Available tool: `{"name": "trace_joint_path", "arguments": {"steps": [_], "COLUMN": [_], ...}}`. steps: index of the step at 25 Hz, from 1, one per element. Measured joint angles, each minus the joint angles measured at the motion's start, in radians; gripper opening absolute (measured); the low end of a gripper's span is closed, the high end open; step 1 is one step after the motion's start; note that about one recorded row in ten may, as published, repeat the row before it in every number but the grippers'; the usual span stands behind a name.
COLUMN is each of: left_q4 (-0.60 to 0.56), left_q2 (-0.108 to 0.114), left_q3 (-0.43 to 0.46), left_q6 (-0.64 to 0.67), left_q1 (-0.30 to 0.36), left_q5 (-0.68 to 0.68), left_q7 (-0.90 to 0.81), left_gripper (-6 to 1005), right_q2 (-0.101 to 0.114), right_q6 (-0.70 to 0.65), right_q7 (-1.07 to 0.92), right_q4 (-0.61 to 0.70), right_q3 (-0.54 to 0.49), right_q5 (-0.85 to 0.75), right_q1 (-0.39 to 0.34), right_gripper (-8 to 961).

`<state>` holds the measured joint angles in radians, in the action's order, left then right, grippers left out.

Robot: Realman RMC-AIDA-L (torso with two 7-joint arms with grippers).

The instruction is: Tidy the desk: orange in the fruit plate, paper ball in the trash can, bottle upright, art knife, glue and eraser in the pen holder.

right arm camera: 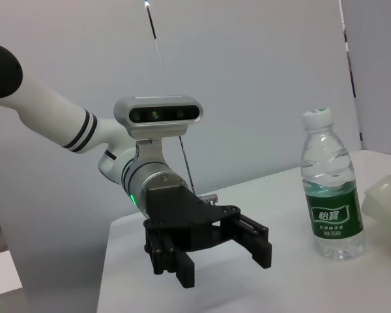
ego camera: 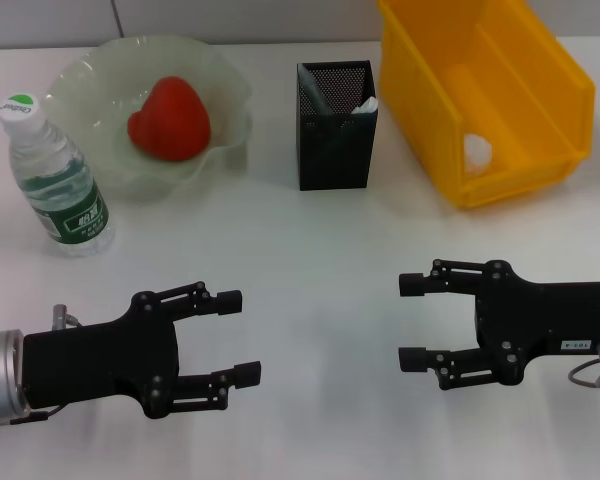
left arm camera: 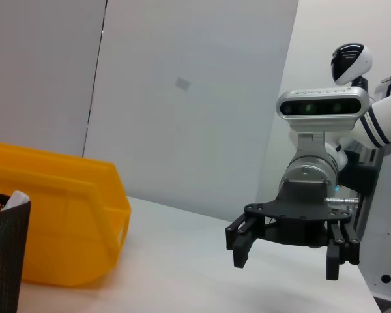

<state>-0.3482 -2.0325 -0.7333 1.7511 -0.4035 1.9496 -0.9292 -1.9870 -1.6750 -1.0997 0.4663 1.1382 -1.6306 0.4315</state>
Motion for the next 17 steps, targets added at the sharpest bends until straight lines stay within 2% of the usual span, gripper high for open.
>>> {"name": "trace_joint_path", "arguments": {"steps": [17], "left_q4": [0.0], "left_q2": [0.0], "left_q3": [0.0], "left_q6": [0.013], "left_q1": [0.002], "left_q5": [0.0], "left_q7": [0.004], "left_gripper": [802], "right_q2": [-0.001], "right_q6": [-0.003], "right_q7": [0.001], "right_q4": [0.0], "right_q3": [0.0], "right_q5": [0.0], "right_q1": [0.0], "right_gripper": [820]}}
